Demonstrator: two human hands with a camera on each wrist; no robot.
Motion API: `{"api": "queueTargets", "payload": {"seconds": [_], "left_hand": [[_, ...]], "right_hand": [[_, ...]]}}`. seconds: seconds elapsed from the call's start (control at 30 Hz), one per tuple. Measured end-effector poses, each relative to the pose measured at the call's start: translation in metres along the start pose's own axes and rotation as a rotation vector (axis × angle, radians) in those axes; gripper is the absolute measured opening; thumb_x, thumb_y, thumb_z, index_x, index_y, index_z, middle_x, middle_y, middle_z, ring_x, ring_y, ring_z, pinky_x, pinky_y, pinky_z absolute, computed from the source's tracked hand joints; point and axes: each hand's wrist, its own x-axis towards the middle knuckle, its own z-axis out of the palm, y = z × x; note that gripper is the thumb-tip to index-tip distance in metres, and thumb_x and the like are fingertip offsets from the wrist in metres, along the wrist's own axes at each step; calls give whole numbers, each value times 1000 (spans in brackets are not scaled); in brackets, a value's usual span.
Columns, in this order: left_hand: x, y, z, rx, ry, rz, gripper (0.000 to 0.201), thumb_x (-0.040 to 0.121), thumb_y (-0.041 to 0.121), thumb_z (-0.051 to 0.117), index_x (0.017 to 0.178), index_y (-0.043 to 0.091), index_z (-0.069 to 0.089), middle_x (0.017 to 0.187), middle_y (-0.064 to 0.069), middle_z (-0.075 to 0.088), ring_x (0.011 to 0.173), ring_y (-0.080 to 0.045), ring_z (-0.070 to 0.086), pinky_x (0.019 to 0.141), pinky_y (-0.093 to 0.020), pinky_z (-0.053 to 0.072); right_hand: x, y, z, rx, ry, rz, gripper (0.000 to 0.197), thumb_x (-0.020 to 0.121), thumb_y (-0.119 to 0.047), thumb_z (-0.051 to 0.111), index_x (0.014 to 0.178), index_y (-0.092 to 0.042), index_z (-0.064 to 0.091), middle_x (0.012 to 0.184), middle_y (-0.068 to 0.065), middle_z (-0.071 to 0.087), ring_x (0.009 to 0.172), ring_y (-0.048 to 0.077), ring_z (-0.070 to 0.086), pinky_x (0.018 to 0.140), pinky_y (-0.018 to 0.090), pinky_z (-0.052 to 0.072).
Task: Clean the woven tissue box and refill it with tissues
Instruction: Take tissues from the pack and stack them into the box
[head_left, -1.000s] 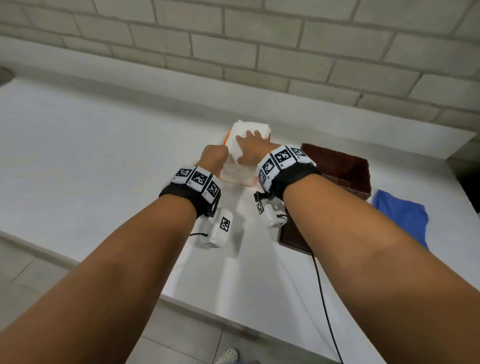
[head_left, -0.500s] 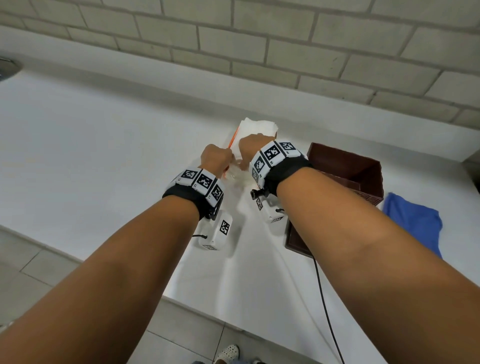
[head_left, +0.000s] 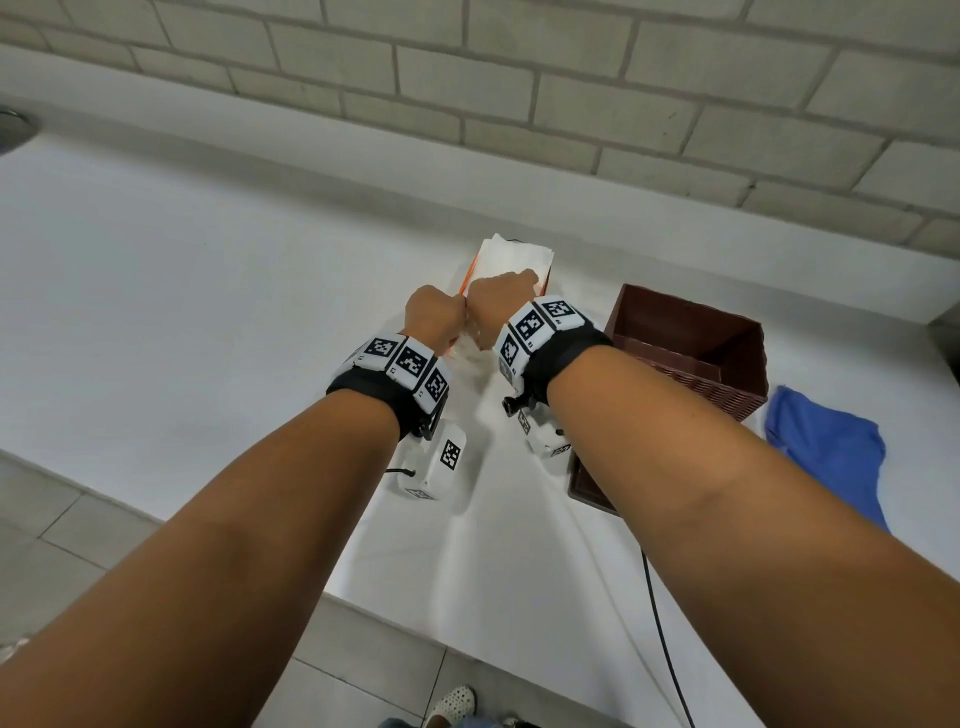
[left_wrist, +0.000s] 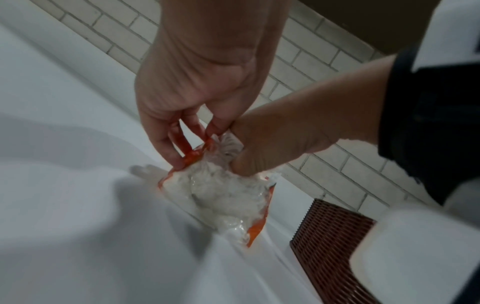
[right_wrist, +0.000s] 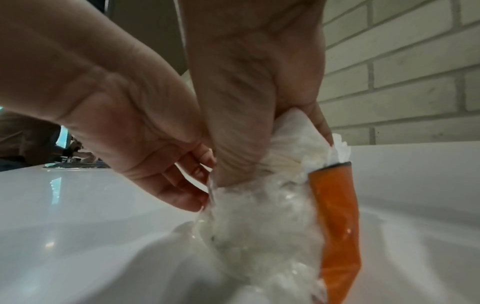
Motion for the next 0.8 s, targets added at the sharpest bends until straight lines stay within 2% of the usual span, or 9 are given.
{"api": "queueTargets", "payload": {"seconds": [0.07,0.13,0.2,0.33,0.4,0.47,0.57,0.7,0.8], "left_hand": [[1,0,0,-1,-4,14,35,93,10,46,57,7,43,38,-6,49,53,-24,45,68,-36,48],[0,1,0,19,-17,21,36,94,13,46,58,9,43,44,-5,49,51,-21,45,59,-30,47],[-1,1,0,22,-33,24,36,95,17,46,60,11,43,57,-5,46,50,-18,44,53,-25,42],[-2,1,-2,6,-41,22,34,95,19,45,61,12,44,61,-4,46,52,-17,45,53,-25,42],[-3,1,-3,-16,-50,3,33,94,20,44,63,12,45,63,-4,48,56,-19,49,57,-29,47],[-5,2,-6,-72,-51,-29,28,93,17,44,65,10,47,67,-7,50,69,-27,55,71,-38,53],[-6,2,-7,-129,-45,-60,20,86,12,49,66,8,50,75,-12,54,79,-30,55,76,-39,50],[-8,-1,-6,-108,-11,-40,22,85,20,50,68,8,54,84,-15,60,86,-34,64,89,-49,55],[-4,-7,-3,-107,6,-16,27,78,29,50,70,4,56,81,-16,62,98,-39,66,88,-52,55]], "right_hand": [[0,3,2,-54,14,1,33,93,-23,54,69,-5,41,70,8,45,110,30,55,109,48,30],[-1,5,6,-68,75,-32,22,94,-25,51,97,-3,55,93,9,61,108,32,57,109,52,29],[-3,7,8,-29,132,-75,33,93,-22,50,122,-7,52,117,7,63,115,31,57,110,53,29],[-1,13,15,32,227,-158,40,89,-26,54,124,-6,47,98,4,63,107,27,61,101,42,36],[2,18,19,61,278,-194,52,87,-31,58,127,-2,40,103,8,66,101,28,64,91,38,40],[3,24,22,127,312,-224,61,86,-36,60,129,0,36,106,11,67,96,30,66,78,36,42],[1,32,22,241,372,-212,56,85,-37,60,124,-2,41,112,14,62,97,32,64,67,33,38],[0,37,21,324,433,-203,48,83,-31,60,119,-3,47,118,14,52,100,33,60,70,34,40],[-2,41,17,289,519,-141,48,82,-40,59,117,-8,50,114,9,61,112,32,53,95,47,37]]}}
